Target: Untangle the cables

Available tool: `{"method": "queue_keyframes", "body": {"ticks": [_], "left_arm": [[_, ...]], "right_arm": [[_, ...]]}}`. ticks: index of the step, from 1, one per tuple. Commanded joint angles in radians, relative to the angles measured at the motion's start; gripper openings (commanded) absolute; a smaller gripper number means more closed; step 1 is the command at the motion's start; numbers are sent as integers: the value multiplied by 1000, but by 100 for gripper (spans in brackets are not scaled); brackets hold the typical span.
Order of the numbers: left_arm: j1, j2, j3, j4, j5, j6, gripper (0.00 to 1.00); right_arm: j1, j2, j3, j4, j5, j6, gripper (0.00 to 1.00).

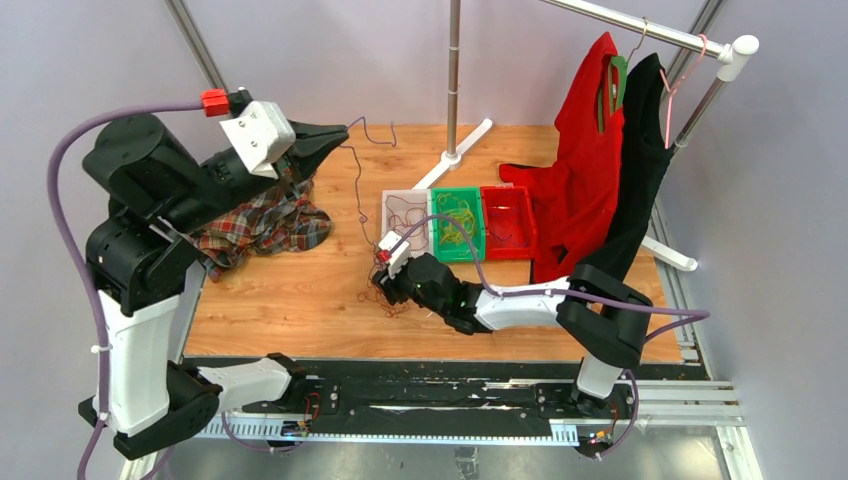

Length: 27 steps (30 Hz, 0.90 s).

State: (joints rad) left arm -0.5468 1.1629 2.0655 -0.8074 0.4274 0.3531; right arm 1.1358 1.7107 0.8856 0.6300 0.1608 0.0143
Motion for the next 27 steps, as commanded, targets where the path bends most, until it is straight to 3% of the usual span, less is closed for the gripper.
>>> {"method": "queue_keyframes", "body": {"ticks": [1,6,23,27], "left_arm": [[-5,-1,38,76,-24,45,0],[-5,12,76,172,-82,91,0],[-5,95,193,640,-365,162,0],[-5,160,267,799,-459,237,0]], "right_arm": [[-16,18,-69,106,25,54,48],[-18,10,-188,192,81,112,54],[-18,-154,-446,218,114,168,50],[-18,-201,-515,239,154,198,69]]}}
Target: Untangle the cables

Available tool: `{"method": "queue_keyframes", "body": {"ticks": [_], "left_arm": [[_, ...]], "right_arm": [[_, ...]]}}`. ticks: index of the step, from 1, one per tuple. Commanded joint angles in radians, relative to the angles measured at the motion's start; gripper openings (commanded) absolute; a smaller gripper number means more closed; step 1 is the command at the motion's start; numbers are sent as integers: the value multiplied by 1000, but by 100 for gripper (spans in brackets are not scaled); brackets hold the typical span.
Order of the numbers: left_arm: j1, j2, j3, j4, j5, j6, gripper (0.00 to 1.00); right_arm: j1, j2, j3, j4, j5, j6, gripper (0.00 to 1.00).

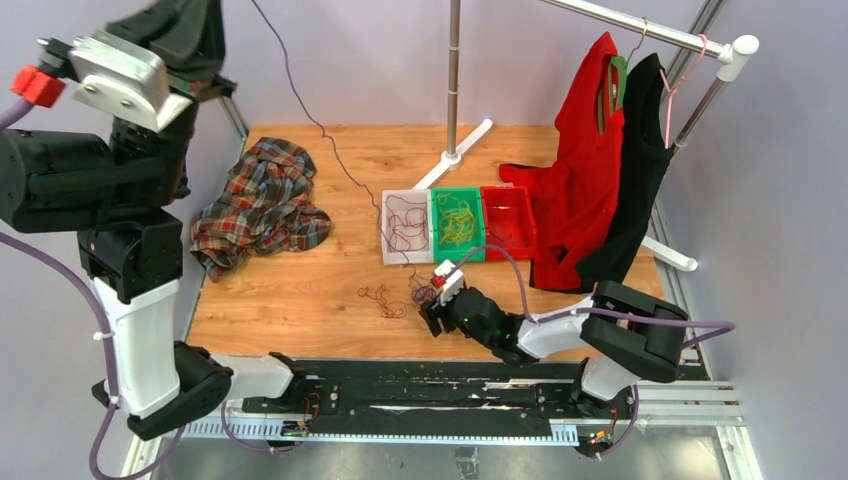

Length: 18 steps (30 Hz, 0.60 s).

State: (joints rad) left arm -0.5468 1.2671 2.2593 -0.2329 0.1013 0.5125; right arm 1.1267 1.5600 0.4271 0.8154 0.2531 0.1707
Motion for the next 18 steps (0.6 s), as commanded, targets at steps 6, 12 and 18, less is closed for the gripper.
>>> {"method": "queue_keyframes", "body": {"ticks": [6,12,18], "left_arm": [[-5,119,153,286,-109,93,0],[-5,152,171,306,-87,59,0],[-5,7,-101,306,45,14,0]], "right_arm": [[-8,-109,-119,77,90,35,74],[-8,-248,-128,15,87,25,73],[-8,-487,-20,-197,-19,-23,73]]}}
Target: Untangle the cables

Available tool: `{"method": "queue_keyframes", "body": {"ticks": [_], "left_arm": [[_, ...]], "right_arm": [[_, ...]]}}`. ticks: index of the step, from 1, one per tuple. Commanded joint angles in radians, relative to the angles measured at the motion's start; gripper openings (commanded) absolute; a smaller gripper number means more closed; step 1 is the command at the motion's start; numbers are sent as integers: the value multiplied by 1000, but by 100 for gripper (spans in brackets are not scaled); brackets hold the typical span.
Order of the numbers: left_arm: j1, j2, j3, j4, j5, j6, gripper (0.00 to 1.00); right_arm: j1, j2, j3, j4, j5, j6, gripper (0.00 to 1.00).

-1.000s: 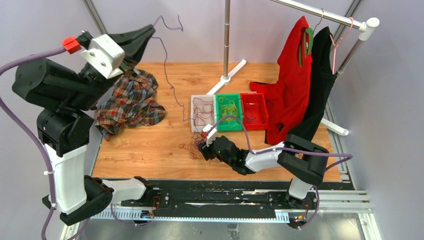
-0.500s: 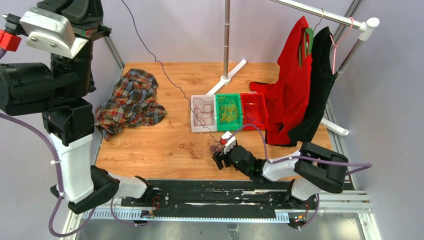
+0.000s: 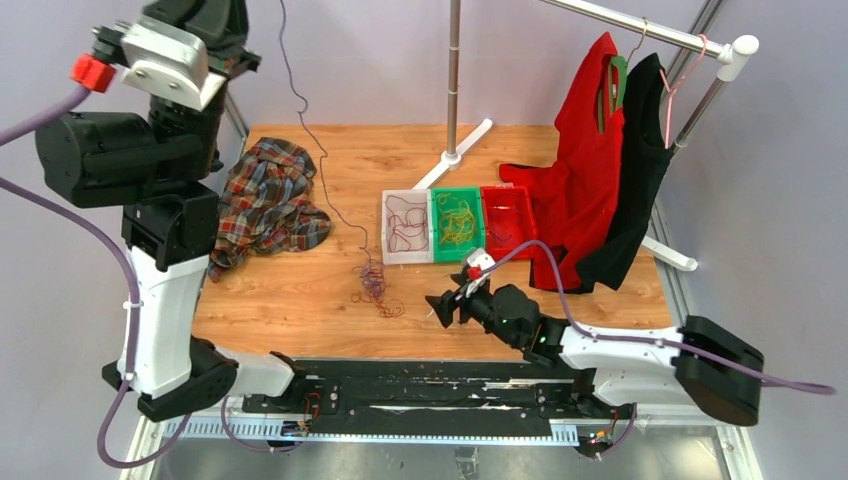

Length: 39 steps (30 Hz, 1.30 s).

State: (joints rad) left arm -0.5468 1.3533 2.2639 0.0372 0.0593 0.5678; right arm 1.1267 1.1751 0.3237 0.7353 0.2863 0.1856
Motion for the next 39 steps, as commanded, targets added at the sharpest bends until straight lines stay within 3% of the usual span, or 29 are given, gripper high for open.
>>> {"method": "queue_keyframes", "body": {"ticks": [1,6,15,28,39], "left_arm": [[-5,-93,-133,35,99,-47,0],[-5,-135,-215,28,116,-28,0],[-5,-153,-193,-42,103,-3,0],[-5,-249,-325,-124,93,28,0],[-5,-283,-330,-175,89,52,0]], "right_arm": [[-8,-114,107,-128,-68,-57,73],[-8,-56,338,-259,-183,-145,76],[-8,261,633,-213,-298,-172,77],[-40,547,865,-169,-197,-220,70],[-97,695,979,-157,-314,-134,57]]}}
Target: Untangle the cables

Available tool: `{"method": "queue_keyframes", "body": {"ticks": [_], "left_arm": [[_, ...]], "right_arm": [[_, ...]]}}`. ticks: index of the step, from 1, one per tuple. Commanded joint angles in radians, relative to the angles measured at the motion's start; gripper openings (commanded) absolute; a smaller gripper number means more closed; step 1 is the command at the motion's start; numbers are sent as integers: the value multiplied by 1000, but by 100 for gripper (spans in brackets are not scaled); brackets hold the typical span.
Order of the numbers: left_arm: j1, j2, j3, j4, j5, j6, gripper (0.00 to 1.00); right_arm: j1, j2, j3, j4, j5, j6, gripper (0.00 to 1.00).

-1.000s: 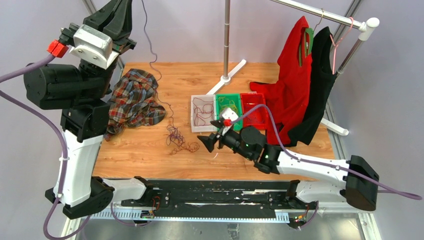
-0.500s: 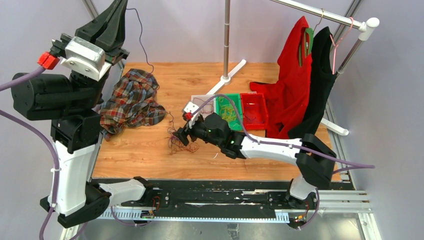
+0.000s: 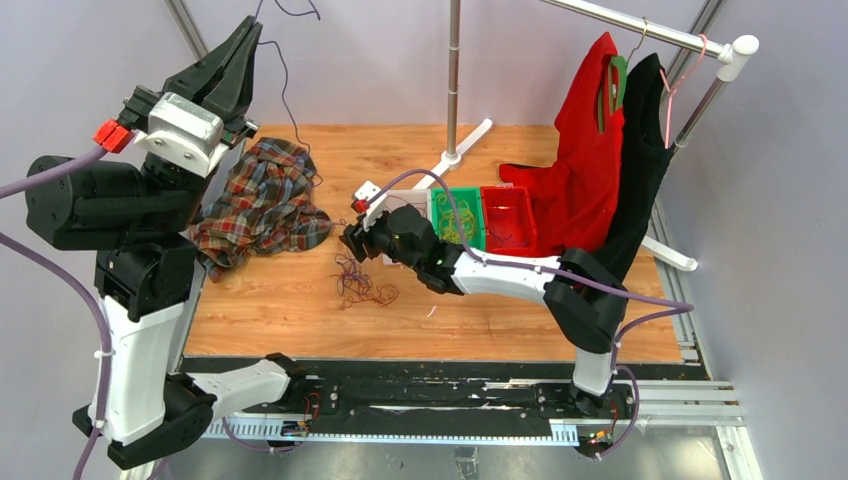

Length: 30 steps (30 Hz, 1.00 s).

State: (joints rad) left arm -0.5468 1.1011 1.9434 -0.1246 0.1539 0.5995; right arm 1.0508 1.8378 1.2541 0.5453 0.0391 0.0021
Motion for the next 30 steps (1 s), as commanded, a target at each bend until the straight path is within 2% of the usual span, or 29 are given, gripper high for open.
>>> {"method": "queue_keyframes", "body": {"ticks": [1,4,6,12,17,20,23,26,30], "left_arm": [[-5,-35,-15,-16,-4,25,0],[-6,-40,-9,-32,-4,38,1],[-5,-44,-8,-40,-15,41,0],[-5,-124,-120,-81,-58,37,0],[-5,-247,-312,-232,-172,-19,1],[-5,-330,-523,-323,-271,-60,1],[-5,-409,-720,-396,-292,-71,5],[-5,-447,-846,-495,-216,-102,12],[-4,-433,-884,-613,56,-156,31]], "right_arm": [[-25,39,54,43,-98,60,57],[-26,59,65,60,-138,85,54],[-27,66,67,69,-142,93,48],[-43,13,32,87,-142,99,2],[-52,-91,-36,127,-163,96,1],[-54,-166,-93,150,-161,97,0],[-54,-234,-137,149,-175,104,1],[-54,-304,-178,123,-173,110,1],[-50,-358,-193,43,-165,99,1]]}}
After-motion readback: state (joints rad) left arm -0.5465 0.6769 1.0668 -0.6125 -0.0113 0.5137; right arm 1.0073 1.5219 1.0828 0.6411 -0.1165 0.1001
